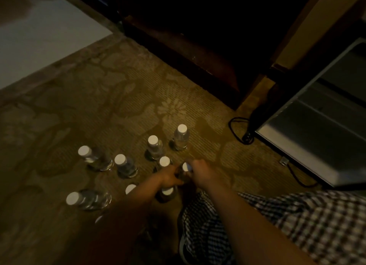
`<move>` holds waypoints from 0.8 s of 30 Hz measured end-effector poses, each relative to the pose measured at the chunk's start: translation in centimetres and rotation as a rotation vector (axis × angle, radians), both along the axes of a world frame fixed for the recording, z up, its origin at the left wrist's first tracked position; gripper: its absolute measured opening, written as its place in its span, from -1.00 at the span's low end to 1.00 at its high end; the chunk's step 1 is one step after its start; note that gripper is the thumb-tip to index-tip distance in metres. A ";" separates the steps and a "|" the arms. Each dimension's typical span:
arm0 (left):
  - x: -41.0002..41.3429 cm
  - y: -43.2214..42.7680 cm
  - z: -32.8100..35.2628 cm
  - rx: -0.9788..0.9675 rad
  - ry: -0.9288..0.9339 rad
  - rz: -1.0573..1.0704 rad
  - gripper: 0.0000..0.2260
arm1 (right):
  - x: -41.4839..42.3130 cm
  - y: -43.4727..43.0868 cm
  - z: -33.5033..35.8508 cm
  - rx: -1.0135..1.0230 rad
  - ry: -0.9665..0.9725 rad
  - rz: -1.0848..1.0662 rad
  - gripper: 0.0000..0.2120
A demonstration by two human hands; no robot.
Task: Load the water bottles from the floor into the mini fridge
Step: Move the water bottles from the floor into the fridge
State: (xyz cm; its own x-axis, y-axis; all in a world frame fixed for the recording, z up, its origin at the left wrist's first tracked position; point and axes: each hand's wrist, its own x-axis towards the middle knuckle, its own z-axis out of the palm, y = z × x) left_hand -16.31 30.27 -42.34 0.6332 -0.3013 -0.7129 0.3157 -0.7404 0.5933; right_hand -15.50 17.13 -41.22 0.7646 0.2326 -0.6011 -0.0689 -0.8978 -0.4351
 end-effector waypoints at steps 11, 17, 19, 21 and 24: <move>-0.6 -1.3 2.2 -0.289 -0.053 0.216 -0.39 | 1.3 -3.3 5.4 0.124 -0.156 -0.066 -0.77; -0.1 -3.7 7.3 -0.337 -0.254 0.190 -0.37 | 1.1 -6.1 13.9 0.199 -0.374 -0.006 -0.74; 0.0 -4.5 9.2 -0.359 -0.331 0.182 -0.38 | 0.5 -7.4 16.6 0.240 -0.446 -0.055 -0.74; 0.1 -5.5 11.0 -0.388 -0.413 0.160 -0.37 | -0.1 -8.7 18.8 0.320 -0.498 -0.100 -0.74; 0.6 -7.3 13.6 -0.401 -0.534 0.117 -0.44 | -1.2 -10.4 21.9 0.381 -0.577 -0.127 -0.74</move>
State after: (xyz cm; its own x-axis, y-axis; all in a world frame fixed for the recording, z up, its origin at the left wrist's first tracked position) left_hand -15.74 23.02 -28.73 0.9119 -0.3855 -0.1404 -0.0328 -0.4096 0.9117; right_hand -16.65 6.72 -19.28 0.9720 0.2344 0.0145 0.1737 -0.6760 -0.7161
